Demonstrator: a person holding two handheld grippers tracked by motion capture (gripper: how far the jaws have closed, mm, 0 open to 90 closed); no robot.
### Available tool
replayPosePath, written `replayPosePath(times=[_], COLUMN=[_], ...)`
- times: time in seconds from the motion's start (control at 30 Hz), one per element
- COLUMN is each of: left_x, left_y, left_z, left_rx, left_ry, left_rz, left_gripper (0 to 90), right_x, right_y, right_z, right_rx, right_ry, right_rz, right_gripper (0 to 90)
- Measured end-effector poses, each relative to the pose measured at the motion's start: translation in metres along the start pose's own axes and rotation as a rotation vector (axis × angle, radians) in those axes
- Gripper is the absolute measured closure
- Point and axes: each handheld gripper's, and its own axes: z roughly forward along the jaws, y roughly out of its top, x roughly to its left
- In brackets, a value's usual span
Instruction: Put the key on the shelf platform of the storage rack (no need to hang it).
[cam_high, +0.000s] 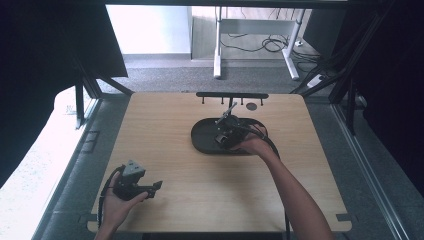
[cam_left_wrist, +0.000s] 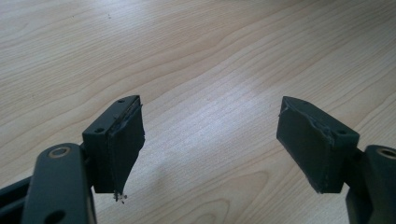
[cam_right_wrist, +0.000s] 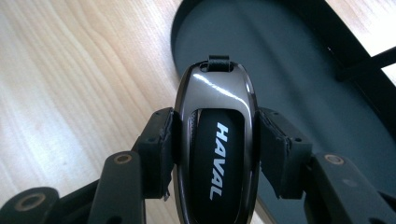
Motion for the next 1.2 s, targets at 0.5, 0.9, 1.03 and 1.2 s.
replayPosePath(times=[0.5, 0.9, 1.03, 1.2], left_x=[0.002, 0.002, 0.002, 0.003], left_y=[0.0, -0.001, -0.001, 0.0], left_z=[-0.001, 0.0, 0.0, -0.001], left_rx=[0.0, 0.001, 0.001, -0.004], left_ry=[-0.001, 0.0, -0.002, -0.01], left_rz=[-0.006, -0.004, -0.003, -0.01], left_gripper=[23.5, 23.5, 23.5, 23.5], right_x=[-0.02, -0.037, -0.043, -0.049], right_y=[0.003, -0.006, -0.01, -0.014], right_z=[0.03, 0.039, 0.043, 0.051], right_rx=[0.028, 0.04, 0.044, 0.071], right_ry=[0.005, -0.02, -0.036, -0.053], right_rz=[0.025, 0.047, 0.048, 0.05], right_gripper=[49.8, 49.7, 49.6, 49.6])
